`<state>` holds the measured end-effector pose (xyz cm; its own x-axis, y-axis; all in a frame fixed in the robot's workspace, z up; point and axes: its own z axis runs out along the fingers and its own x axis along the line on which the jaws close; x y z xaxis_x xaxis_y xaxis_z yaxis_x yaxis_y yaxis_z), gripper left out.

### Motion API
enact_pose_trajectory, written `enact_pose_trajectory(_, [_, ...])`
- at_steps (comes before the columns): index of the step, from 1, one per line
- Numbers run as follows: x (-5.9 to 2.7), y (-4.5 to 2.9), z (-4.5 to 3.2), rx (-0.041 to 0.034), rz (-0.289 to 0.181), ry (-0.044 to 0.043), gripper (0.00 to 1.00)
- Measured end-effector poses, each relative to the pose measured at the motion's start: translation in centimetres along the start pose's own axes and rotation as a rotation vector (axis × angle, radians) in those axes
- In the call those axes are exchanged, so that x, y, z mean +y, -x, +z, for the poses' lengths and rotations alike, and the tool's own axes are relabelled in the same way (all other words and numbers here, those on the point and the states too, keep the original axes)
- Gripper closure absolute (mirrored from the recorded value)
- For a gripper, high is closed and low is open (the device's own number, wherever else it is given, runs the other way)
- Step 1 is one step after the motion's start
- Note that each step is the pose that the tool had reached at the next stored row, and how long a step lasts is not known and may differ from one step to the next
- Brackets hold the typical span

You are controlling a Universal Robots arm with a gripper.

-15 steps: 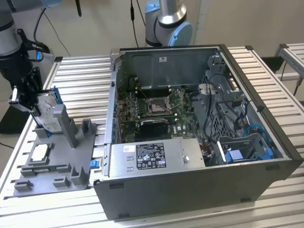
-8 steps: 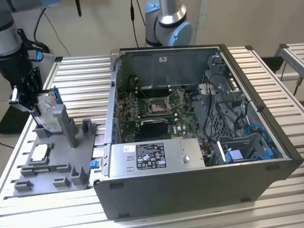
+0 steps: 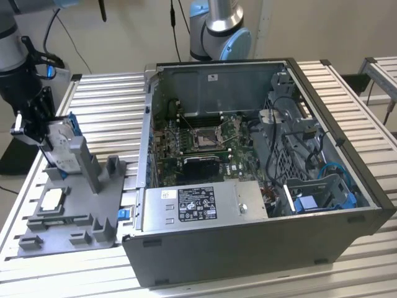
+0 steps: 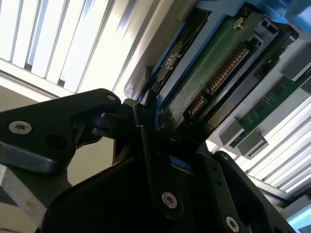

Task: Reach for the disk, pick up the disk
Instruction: 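Pick up the disk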

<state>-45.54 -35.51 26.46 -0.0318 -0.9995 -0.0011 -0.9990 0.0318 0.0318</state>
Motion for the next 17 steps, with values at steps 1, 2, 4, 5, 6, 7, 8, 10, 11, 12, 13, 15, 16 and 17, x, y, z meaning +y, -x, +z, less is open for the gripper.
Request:
enact_pose_trajectory(1, [0.00, 0.00, -0.15, 0.0000, 0.000, 0.0001, 1.00])
enact_pose_trajectory(2, [0.01, 0.00, -0.32, -0.0001, 0.000, -0.0001, 1.00])
enact_pose_trajectory(4, [0.02, 0.00, -0.73, 0.0000, 0.000, -0.0001, 1.00])
enact_pose_trajectory(5, [0.03, 0.00, -0.94, -0.0001, 0.000, -0.0001, 1.00])
enact_pose_trajectory(6, [0.04, 0.00, -1.14, 0.0000, 0.000, -0.0001, 1.00])
enact_pose_trajectory(7, [0.04, 0.00, -1.31, 0.0000, 0.000, 0.0000, 1.00])
enact_pose_trajectory(8, [0.05, 0.00, -1.47, 0.0000, 0.000, -0.0001, 1.00])
enact_pose_trajectory(10, [0.05, 0.00, -1.76, 0.0000, 0.000, -0.0001, 1.00])
enact_pose_trajectory(11, [0.06, 0.00, -1.89, 0.0000, 0.000, -0.0001, 1.00])
enact_pose_trajectory(12, [0.06, 0.00, -2.03, -0.0001, 0.000, -0.0002, 1.00])
enact_pose_trajectory(13, [0.07, 0.00, -2.18, 0.0000, 0.000, -0.0001, 1.00])
enact_pose_trajectory(15, [0.08, 0.00, -2.50, 0.0000, 0.000, -0.0001, 1.00])
enact_pose_trajectory(16, [0.08, 0.00, -2.66, 0.0000, 0.000, -0.0001, 1.00])
enact_pose_trajectory(17, [0.09, 0.00, -2.81, 0.0000, 0.000, -0.0001, 1.00])
